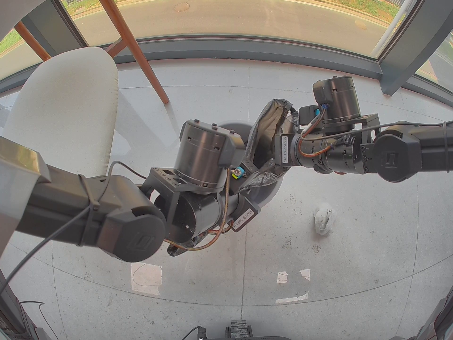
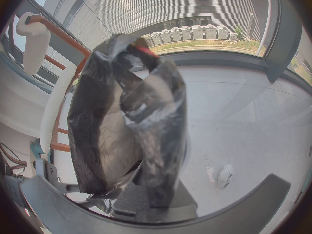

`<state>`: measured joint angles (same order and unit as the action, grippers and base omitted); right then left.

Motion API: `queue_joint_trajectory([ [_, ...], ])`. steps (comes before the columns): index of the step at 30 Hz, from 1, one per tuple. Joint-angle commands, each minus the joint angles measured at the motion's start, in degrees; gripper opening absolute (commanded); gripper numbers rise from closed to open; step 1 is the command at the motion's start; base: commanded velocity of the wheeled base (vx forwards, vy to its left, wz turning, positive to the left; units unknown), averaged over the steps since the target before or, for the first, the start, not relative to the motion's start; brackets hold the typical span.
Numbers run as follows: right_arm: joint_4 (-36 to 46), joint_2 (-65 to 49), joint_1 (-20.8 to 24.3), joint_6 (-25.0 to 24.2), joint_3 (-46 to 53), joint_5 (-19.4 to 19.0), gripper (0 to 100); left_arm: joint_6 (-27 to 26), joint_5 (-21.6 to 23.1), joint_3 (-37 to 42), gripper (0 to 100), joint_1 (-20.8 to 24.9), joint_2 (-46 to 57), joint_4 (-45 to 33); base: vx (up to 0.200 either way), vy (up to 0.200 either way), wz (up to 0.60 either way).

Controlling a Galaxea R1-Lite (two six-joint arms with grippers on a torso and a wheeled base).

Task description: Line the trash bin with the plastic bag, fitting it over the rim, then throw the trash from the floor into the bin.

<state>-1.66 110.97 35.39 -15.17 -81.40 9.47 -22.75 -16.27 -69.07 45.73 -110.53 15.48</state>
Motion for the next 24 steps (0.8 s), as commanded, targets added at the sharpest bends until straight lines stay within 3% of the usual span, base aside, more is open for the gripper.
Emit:
queue_joint_trajectory([
  [1,0.0,-0.3,-0.1,0.0,1.5,0.0,0,1.2,-0.1,0.3,100,-0.1,-0.7,0.7,0.0,0.0,0.0],
  [7,-2.6,-0.7,-0.1,0.0,4.3,-0.1,0,7.4,-0.6,-0.2,100,-0.4,-3.8,4.0,0.0,0.0,0.0],
  [24,-5.5,-1.5,-0.1,-0.1,5.7,-0.1,0,8.0,-1.0,-1.6,100,-0.6,-5.5,8.0,0.0,0.0,0.0],
])
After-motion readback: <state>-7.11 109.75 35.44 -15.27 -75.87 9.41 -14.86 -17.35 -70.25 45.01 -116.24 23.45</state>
